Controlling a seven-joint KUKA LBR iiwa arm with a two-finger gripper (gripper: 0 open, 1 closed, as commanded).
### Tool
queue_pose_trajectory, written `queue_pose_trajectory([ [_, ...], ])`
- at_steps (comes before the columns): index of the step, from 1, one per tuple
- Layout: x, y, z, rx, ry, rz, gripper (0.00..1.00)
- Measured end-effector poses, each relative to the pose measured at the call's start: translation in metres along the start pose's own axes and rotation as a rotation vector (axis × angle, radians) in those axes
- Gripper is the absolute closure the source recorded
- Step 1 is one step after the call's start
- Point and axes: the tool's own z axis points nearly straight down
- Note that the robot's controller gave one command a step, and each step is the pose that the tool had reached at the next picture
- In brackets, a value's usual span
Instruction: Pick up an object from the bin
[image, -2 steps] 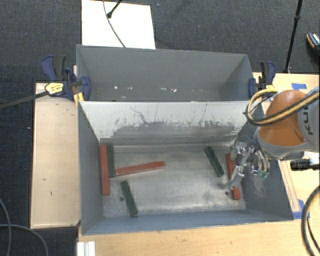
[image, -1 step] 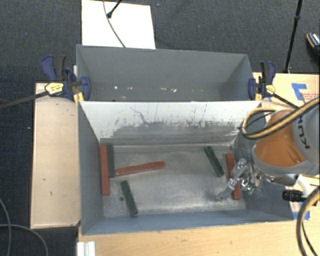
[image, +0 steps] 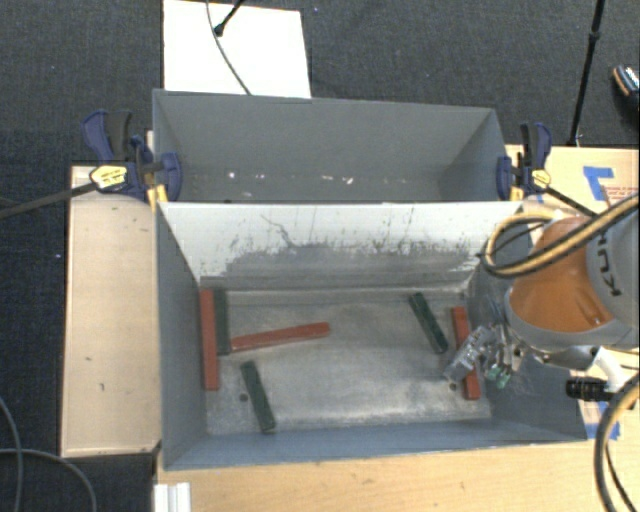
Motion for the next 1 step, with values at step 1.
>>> queue_pose_trajectory([
  [1,0.0012,-0.0004,0.0011,0.001,0.003,-0.003,0.0],
])
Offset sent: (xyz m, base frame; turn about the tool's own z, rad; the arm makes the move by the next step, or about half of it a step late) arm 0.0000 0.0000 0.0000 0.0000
